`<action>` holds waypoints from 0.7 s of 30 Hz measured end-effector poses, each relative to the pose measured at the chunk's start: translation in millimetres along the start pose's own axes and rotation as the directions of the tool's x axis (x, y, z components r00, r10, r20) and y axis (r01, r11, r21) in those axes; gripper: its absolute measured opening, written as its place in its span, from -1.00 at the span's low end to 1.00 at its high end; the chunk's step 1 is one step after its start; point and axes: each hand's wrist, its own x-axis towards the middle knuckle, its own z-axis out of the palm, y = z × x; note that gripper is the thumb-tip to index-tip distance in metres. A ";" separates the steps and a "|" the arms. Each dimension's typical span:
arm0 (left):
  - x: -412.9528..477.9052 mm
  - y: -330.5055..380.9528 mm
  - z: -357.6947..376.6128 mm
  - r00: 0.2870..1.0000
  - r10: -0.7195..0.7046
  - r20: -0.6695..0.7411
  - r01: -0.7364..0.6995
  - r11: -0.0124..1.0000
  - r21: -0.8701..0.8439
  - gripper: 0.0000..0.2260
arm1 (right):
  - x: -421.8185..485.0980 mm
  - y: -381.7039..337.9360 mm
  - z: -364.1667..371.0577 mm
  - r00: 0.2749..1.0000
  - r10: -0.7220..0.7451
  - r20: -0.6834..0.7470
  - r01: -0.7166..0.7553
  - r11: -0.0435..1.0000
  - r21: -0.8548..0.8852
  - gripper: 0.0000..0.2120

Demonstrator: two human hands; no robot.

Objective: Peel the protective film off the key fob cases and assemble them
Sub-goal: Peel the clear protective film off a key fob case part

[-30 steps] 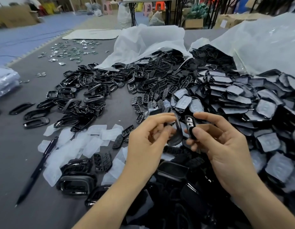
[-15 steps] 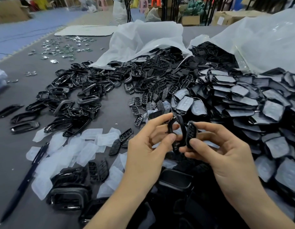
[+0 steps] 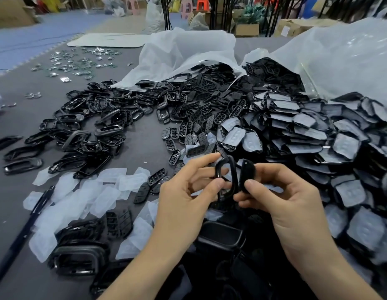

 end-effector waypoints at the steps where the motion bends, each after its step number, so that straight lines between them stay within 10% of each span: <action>1: 0.1 -0.1 -0.2 1.000 0.004 -0.005 -0.003 1.000 0.006 -0.68 | 0.4 0.3 -1.1 1.000 0.002 -0.011 -0.002 1.000 -0.003 -0.82; 21: -2.3 3.9 2.3 0.991 0.124 -0.057 -0.113 0.981 0.159 -0.73 | 2.7 -2.3 -8.1 0.997 0.078 0.003 -0.078 0.994 0.082 -0.85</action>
